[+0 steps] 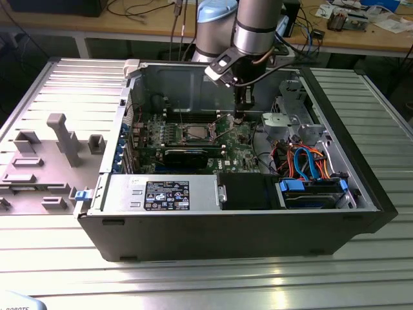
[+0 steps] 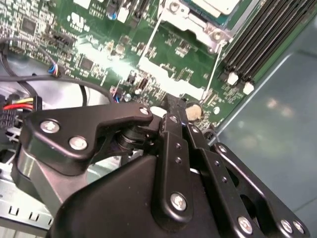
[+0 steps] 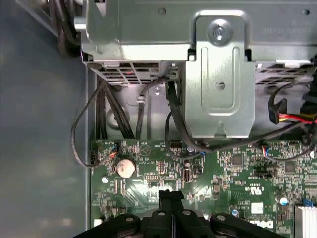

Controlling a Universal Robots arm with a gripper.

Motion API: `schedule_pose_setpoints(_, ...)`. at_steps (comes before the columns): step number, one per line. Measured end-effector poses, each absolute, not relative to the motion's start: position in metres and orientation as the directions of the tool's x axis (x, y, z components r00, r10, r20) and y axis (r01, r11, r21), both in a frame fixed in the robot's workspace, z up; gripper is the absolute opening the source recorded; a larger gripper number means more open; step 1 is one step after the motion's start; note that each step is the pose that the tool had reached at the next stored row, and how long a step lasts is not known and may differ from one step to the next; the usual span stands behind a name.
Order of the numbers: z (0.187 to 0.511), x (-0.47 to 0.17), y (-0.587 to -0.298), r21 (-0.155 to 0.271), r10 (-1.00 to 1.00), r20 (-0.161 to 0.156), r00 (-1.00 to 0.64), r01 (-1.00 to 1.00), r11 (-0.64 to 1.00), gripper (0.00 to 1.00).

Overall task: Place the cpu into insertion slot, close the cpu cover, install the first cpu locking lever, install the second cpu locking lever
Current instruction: 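Close the cpu cover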

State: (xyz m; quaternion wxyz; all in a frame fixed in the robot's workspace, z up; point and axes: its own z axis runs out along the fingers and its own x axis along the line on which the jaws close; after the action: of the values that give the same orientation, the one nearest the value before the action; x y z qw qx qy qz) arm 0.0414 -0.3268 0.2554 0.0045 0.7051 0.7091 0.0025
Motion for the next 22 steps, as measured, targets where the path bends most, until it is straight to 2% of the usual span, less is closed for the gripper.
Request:
schedule_pose_setpoints(7, 0.248, 0.046, -0.327, -0.005, 1.000, -0.003, -0.019, 1.000, 0.019, 0.11)
schedule_pose_setpoints(22, 0.245, 0.043, -0.331, -0.008, 1.000, -0.002, -0.021, 1.000, 0.021, 0.11)
